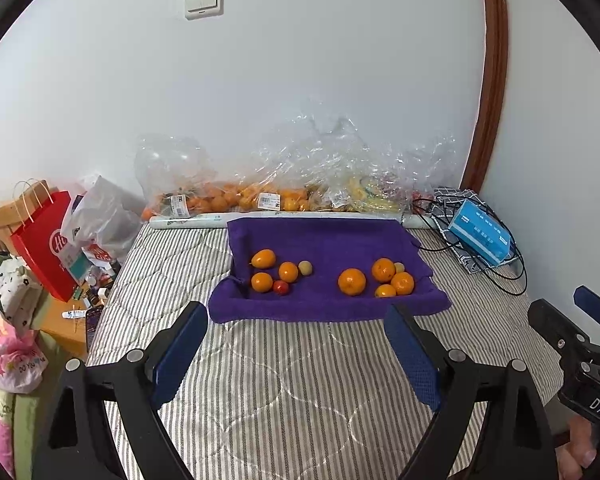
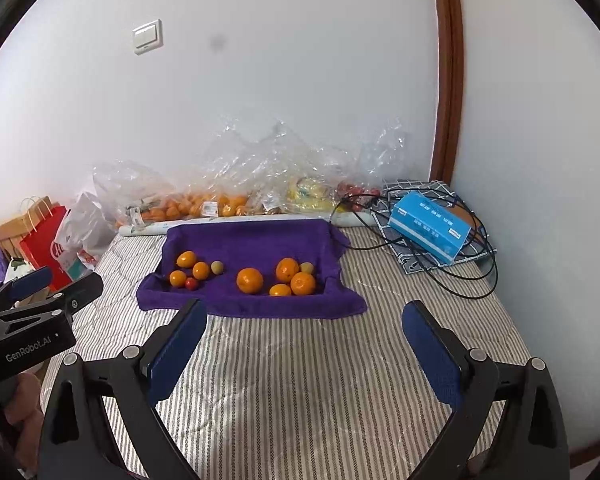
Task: Organize fruits
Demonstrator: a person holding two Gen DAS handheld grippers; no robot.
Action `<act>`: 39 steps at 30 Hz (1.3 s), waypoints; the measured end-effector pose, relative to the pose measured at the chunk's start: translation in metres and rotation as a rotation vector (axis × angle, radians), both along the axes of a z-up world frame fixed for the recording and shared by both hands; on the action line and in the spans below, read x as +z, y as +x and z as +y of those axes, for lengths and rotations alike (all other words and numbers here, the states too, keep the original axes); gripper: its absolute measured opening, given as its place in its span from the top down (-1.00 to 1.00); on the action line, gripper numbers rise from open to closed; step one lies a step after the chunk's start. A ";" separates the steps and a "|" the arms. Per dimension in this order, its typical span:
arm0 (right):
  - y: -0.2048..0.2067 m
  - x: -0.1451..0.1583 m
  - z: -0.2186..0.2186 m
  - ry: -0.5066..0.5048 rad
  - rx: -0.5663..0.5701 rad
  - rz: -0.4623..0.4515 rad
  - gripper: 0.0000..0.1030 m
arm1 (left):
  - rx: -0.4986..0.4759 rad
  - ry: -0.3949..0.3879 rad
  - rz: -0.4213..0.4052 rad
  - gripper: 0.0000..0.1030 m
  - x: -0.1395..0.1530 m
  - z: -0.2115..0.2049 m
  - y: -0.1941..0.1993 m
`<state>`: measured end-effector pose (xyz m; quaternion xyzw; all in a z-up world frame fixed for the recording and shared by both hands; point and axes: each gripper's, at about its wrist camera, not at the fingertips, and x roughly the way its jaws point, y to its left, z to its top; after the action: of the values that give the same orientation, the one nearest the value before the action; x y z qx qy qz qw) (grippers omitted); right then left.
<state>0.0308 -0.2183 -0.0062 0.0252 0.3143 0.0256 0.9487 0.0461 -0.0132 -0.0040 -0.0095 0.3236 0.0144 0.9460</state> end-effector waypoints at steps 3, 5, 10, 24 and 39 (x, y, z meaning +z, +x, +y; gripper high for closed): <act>-0.004 0.002 0.000 0.004 0.003 -0.009 -0.89 | -0.002 0.007 -0.001 -0.74 0.001 -0.002 -0.004; -0.006 0.002 0.000 0.008 0.004 -0.011 -0.89 | -0.004 0.008 -0.002 -0.74 0.001 -0.002 -0.007; -0.013 0.003 -0.001 0.007 0.001 -0.019 -0.89 | -0.010 0.010 -0.005 -0.74 0.002 -0.004 -0.010; -0.017 0.009 -0.008 0.016 -0.013 -0.032 -0.89 | -0.023 0.006 -0.010 -0.75 0.003 -0.009 -0.008; -0.009 0.006 -0.003 0.012 -0.011 -0.021 -0.89 | -0.026 -0.007 -0.005 -0.75 0.002 -0.003 0.000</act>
<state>0.0215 -0.2218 -0.0004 0.0325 0.3042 0.0226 0.9518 0.0461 -0.0159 -0.0023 -0.0086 0.3212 0.0007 0.9470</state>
